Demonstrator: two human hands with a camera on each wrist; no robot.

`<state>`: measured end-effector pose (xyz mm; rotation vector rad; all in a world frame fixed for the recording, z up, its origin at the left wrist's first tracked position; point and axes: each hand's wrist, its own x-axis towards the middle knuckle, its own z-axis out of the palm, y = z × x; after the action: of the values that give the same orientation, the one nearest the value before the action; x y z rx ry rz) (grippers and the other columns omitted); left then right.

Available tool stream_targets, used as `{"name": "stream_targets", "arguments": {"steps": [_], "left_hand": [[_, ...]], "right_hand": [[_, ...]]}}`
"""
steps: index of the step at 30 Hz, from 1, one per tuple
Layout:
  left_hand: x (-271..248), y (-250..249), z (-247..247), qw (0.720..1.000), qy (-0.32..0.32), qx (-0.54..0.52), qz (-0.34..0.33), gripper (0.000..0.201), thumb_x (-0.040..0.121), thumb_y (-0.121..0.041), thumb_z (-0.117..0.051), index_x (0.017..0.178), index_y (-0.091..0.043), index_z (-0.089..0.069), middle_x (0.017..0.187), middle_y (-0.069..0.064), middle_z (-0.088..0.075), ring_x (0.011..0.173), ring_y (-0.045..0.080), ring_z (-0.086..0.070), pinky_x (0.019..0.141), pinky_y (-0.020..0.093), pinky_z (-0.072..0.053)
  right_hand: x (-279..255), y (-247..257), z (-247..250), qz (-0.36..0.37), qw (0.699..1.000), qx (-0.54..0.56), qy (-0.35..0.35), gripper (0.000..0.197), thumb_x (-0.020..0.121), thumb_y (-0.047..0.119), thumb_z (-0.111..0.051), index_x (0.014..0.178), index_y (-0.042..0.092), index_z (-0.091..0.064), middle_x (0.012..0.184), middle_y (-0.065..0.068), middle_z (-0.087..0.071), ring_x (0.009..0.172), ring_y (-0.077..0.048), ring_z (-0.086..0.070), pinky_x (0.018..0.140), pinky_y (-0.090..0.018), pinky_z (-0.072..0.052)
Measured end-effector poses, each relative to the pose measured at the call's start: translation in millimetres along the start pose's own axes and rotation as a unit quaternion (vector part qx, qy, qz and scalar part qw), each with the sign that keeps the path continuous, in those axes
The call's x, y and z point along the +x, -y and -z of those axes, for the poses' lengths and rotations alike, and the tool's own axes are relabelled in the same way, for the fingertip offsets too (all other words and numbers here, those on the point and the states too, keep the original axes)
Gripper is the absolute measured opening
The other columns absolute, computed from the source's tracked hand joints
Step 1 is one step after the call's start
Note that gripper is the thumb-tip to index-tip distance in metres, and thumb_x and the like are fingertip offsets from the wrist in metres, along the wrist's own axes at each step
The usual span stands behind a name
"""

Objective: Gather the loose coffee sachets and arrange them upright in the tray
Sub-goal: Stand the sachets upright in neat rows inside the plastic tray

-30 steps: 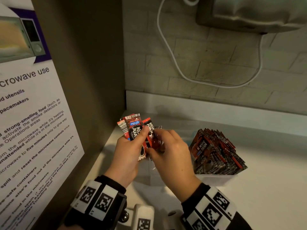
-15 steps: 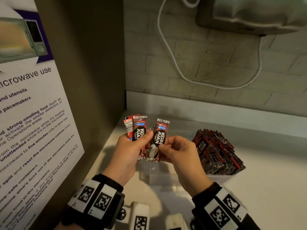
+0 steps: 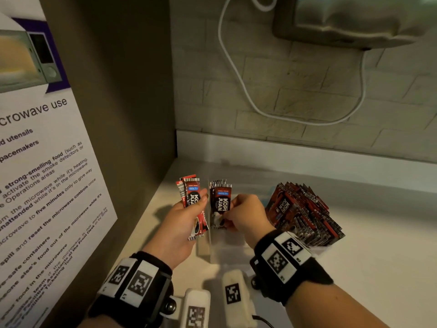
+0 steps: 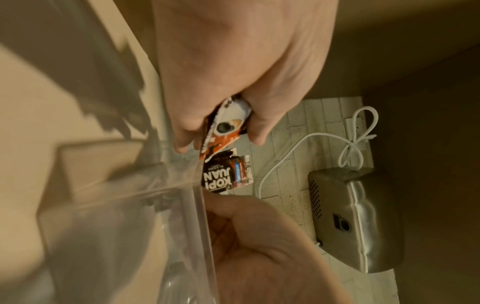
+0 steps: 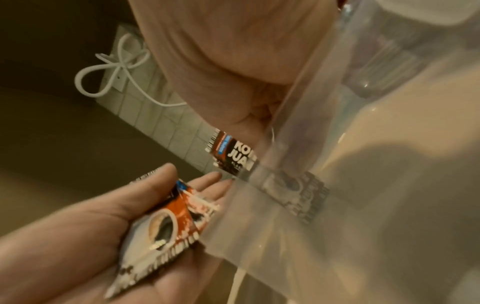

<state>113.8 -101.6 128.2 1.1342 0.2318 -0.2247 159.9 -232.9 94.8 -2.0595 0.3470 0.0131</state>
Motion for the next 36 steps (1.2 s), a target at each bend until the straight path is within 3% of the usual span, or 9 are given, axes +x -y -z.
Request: {"name": "stream_targets", "arguments": {"steps": [4, 8, 11, 13, 15, 19, 26, 32, 36], "left_hand": [[-2.4, 1.1, -0.8, 1.0, 0.018, 0.02, 0.007, 0.031, 0.097, -0.015, -0.053, 0.126, -0.022, -0.062, 0.101, -0.006, -0.073, 0.081, 0.002, -0.068, 0.067, 0.026, -0.046], [-2.5, 3.0, 1.6, 0.999, 0.035, 0.041, 0.007, 0.02, 0.096, -0.015, -0.053, 0.109, -0.021, -0.067, 0.096, 0.0, -0.076, 0.081, 0.01, -0.071, 0.064, 0.025, -0.049], [-2.8, 4.3, 1.5, 0.998, 0.041, 0.048, 0.0, 0.017, 0.096, -0.015, -0.053, 0.103, -0.021, -0.067, 0.088, -0.002, -0.076, 0.073, 0.007, -0.072, 0.059, 0.022, -0.049], [-2.8, 4.6, 1.6, 0.998, 0.043, 0.055, -0.002, 0.016, 0.096, -0.014, -0.053, 0.099, -0.021, -0.068, 0.089, -0.002, -0.076, 0.074, 0.008, -0.072, 0.063, 0.025, -0.049], [-2.8, 4.0, 1.5, 0.997, 0.045, 0.061, -0.003, 0.016, 0.096, -0.015, -0.054, 0.098, -0.022, -0.068, 0.091, -0.001, -0.076, 0.076, 0.009, -0.072, 0.065, 0.027, -0.049], [-2.0, 1.7, -1.0, 0.997, 0.039, 0.068, -0.007, 0.018, 0.096, -0.014, -0.054, 0.107, -0.014, -0.068, 0.089, 0.002, -0.076, 0.071, 0.012, -0.071, 0.056, 0.023, -0.052], [1.1, -1.0, -5.0, 0.998, 0.036, 0.059, -0.001, 0.019, 0.096, -0.013, -0.054, 0.111, -0.01, -0.065, 0.106, 0.015, -0.072, 0.089, 0.025, -0.068, 0.073, 0.033, -0.053], [2.7, -0.9, -3.4, 0.999, 0.02, 0.04, -0.011, 0.015, 0.096, -0.012, -0.054, 0.101, -0.018, -0.066, 0.087, 0.001, -0.075, 0.077, 0.014, -0.069, 0.066, 0.029, -0.051], [9.6, -3.9, 4.9, 0.999, -0.028, 0.006, -0.027, 0.027, 0.095, -0.014, -0.058, 0.121, -0.018, -0.062, 0.113, -0.001, -0.068, 0.104, 0.014, -0.062, 0.084, 0.032, -0.046]], "right_hand": [[-2.9, 0.6, -6.4, 0.008, 0.998, -0.055, -0.005, 0.027, 0.078, 0.003, -0.064, 0.063, 0.018, -0.048, 0.083, -0.015, -0.071, 0.08, -0.03, -0.069, 0.071, -0.038, -0.058], [-9.3, 4.7, -2.8, 0.014, 0.996, -0.086, -0.005, 0.024, 0.08, 0.009, -0.068, 0.072, 0.016, -0.047, 0.087, -0.007, -0.066, 0.081, -0.025, -0.063, 0.067, -0.032, -0.05], [-14.3, 6.8, -1.9, 0.017, 0.995, -0.1, -0.001, 0.026, 0.081, 0.011, -0.07, 0.096, 0.011, -0.049, 0.097, -0.008, -0.061, 0.095, -0.027, -0.062, 0.073, -0.032, -0.048], [-15.4, 7.2, -3.5, 0.014, 0.991, -0.131, 0.013, 0.033, 0.082, 0.014, -0.071, 0.108, 0.008, -0.052, 0.097, -0.005, -0.057, 0.1, -0.026, -0.061, 0.073, -0.028, -0.044], [-15.1, 7.1, -6.2, 0.018, 0.986, -0.164, 0.031, 0.029, 0.082, 0.019, -0.07, 0.107, 0.006, -0.059, 0.1, -0.004, -0.063, 0.098, -0.026, -0.063, 0.072, -0.026, -0.044], [-18.1, 8.4, -12.2, 0.067, 0.971, -0.227, 0.041, 0.017, 0.089, 0.019, -0.059, 0.1, 0.007, -0.063, 0.104, -0.012, -0.068, 0.096, -0.03, -0.065, 0.071, -0.028, -0.045], [-22.8, 11.7, -11.2, 0.09, 0.965, -0.246, 0.027, 0.019, 0.093, 0.021, -0.054, 0.104, 0.006, -0.062, 0.107, -0.013, -0.067, 0.099, -0.03, -0.063, 0.07, -0.029, -0.043], [-23.5, 10.1, -9.9, 0.078, 0.97, -0.228, 0.022, 0.017, 0.089, 0.021, -0.059, 0.098, 0.008, -0.063, 0.104, -0.012, -0.068, 0.096, -0.029, -0.064, 0.066, -0.026, -0.039], [-24.5, 8.5, -6.9, 0.056, 0.978, -0.199, -0.004, 0.016, 0.082, 0.022, -0.068, 0.089, 0.012, -0.057, 0.102, -0.011, -0.066, 0.093, -0.03, -0.063, 0.064, -0.026, -0.038]]}}
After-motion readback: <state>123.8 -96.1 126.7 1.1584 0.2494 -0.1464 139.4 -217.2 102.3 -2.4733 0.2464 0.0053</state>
